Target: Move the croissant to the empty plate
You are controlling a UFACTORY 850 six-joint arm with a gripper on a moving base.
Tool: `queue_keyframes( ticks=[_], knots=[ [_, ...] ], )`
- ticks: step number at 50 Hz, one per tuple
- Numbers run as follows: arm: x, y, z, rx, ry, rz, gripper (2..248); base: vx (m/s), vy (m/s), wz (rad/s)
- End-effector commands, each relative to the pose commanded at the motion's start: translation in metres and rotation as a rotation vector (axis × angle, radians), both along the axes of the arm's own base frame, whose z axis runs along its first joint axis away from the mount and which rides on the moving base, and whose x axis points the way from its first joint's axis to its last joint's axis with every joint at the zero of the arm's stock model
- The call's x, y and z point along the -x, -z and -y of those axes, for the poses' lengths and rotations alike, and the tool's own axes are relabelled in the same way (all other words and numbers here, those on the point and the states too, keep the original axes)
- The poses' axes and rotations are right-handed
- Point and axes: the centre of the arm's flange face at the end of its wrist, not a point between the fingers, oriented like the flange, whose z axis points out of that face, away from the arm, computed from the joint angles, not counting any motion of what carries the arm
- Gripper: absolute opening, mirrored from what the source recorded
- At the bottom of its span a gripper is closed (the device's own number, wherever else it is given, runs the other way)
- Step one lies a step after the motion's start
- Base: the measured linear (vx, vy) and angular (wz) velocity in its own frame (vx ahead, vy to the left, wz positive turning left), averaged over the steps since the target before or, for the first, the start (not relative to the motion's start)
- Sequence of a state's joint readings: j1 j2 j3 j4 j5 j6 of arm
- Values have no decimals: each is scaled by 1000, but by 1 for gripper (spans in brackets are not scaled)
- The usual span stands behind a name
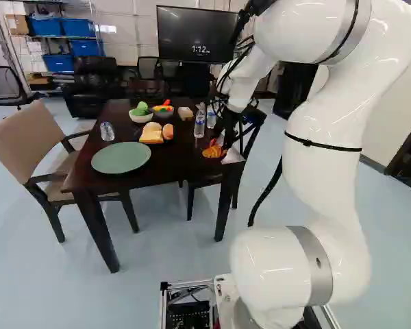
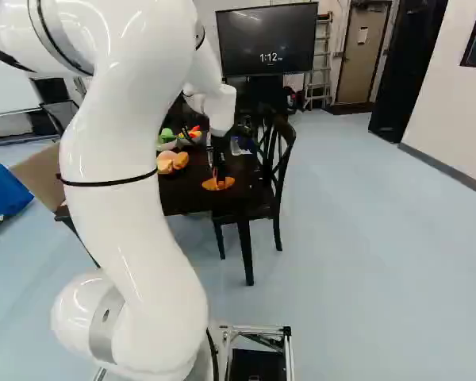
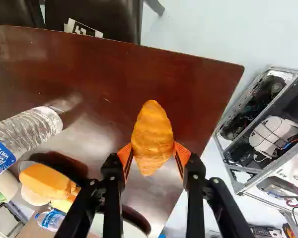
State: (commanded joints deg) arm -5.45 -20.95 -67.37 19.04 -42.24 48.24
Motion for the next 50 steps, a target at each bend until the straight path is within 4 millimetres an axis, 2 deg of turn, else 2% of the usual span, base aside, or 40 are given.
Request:
queue_keyframes(
  ticks=[50],
  knots=[
    [0,0,0,0,0,0,128,0,0,0]
  ],
)
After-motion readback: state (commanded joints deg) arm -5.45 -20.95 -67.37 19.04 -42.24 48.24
